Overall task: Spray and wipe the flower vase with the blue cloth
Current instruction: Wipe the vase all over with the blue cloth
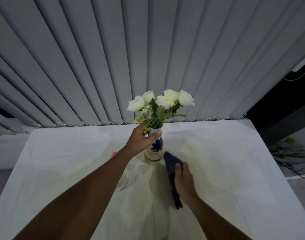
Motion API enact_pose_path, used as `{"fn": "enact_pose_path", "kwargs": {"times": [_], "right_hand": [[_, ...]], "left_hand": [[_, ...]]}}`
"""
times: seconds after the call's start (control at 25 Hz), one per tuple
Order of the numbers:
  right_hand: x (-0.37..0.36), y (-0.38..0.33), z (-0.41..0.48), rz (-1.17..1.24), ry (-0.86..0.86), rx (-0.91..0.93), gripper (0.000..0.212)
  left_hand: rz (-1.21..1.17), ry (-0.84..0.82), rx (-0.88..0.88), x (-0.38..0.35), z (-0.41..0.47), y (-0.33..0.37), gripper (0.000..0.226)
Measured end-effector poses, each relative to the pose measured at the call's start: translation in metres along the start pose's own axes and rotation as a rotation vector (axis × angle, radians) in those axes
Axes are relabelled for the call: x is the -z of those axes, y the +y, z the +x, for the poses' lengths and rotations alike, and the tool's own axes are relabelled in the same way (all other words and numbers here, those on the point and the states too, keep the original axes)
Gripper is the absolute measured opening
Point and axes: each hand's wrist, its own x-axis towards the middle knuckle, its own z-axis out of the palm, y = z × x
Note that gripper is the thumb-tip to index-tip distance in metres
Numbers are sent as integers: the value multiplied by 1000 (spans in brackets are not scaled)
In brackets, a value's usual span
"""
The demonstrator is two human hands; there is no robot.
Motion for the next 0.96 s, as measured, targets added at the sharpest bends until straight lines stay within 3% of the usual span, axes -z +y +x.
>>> {"fn": "enact_pose_path", "kwargs": {"times": [0.12, 0.24, 0.36, 0.56, 0.76, 0.96], "right_hand": [[40, -47, 16, 395, 153, -40, 28], [68, -113, 23, 490, 219, 175, 29], [66, -166, 18, 325, 165, 467, 32], [29, -186, -2, 68, 183, 841, 59], [16, -146, -4, -393, 221, 1239, 44], [29, -109, 1, -510, 96, 1399, 39]], "left_hand": [[5, 14, -63, 11, 3, 34, 48], [-24, 18, -125, 20, 3, 68, 37], [-46, 61, -172, 24, 1, 100, 43], [-135, 196, -130, 36, 2, 155, 27], [-58, 250, -133, 53, -1, 181, 33], [-57, 259, -105, 54, -2, 181, 46]]}}
